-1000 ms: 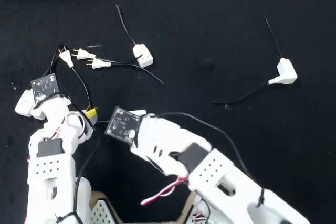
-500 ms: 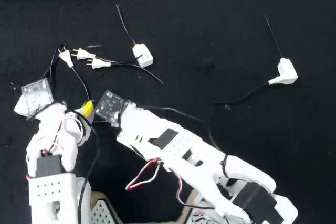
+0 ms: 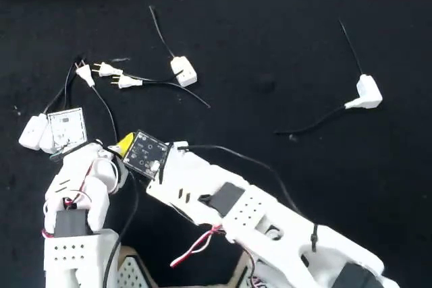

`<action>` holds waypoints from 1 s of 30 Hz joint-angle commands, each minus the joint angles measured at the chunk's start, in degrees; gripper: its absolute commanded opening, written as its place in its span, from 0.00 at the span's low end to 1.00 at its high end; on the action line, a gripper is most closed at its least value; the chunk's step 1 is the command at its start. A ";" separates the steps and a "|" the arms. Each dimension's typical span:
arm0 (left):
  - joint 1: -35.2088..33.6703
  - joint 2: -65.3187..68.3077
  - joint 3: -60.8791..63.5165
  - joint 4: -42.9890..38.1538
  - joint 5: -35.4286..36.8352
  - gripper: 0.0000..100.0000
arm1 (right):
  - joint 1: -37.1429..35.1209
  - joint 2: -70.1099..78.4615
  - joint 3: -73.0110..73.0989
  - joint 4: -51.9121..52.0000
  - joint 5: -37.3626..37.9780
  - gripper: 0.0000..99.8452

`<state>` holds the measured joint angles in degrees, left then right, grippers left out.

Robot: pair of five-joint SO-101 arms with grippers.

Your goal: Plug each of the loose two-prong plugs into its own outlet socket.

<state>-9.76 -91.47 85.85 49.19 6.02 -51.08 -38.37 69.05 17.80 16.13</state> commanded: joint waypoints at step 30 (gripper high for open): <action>0.75 -0.35 1.10 0.18 -2.46 0.27 | -0.97 -7.87 2.86 -2.73 -8.26 0.01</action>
<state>-9.85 -92.09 87.25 49.45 4.44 -51.52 -43.12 72.31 16.84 8.48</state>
